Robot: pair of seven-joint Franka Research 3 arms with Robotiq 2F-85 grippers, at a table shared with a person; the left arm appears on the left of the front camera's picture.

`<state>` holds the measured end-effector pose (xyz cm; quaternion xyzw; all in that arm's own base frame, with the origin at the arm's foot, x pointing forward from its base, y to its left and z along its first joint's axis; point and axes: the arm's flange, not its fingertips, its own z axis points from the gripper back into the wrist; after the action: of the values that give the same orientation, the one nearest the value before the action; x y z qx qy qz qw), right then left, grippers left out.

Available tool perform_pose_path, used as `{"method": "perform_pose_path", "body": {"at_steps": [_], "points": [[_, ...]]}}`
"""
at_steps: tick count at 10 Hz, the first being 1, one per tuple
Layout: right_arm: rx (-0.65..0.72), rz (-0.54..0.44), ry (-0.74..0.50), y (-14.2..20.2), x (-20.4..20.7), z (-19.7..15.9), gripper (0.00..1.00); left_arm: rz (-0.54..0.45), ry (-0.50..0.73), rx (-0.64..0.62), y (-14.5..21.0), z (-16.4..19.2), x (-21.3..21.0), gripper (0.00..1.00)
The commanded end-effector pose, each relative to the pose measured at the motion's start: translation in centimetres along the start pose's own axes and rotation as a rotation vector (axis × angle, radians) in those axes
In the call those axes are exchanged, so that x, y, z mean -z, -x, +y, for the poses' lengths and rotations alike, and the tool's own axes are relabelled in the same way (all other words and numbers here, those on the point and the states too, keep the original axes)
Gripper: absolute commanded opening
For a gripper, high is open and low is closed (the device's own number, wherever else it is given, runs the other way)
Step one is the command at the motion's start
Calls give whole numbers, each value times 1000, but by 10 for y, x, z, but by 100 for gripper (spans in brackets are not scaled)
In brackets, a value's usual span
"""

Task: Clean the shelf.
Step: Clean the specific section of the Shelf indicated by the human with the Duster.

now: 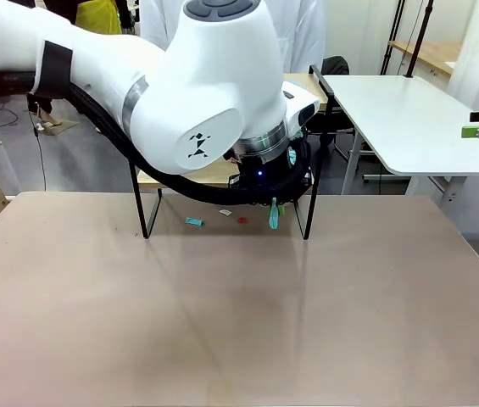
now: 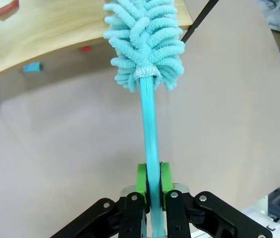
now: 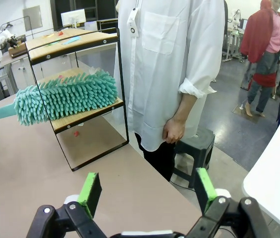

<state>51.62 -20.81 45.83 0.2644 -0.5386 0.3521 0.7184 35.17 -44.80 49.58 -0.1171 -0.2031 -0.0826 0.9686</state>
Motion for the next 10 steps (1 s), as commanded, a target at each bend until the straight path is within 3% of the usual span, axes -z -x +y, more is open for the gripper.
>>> {"method": "perform_pose_path", "body": {"at_steps": [1, 3, 6, 10], "points": [[-4, 0, 0, -2, 0, 1, 100, -25, 4, 5, -1, 2, -4, 13], [-4, 0, 0, -2, 0, 1, 100, -3, 2, 1, 0, 0, -1, 13], [-4, 0, 0, -2, 0, 1, 100, 21, -114, 28, -1, 18, -7, 13], [-4, 0, 0, -2, 0, 1, 100, 36, -164, 12, 3, 52, -12, 13]]}}
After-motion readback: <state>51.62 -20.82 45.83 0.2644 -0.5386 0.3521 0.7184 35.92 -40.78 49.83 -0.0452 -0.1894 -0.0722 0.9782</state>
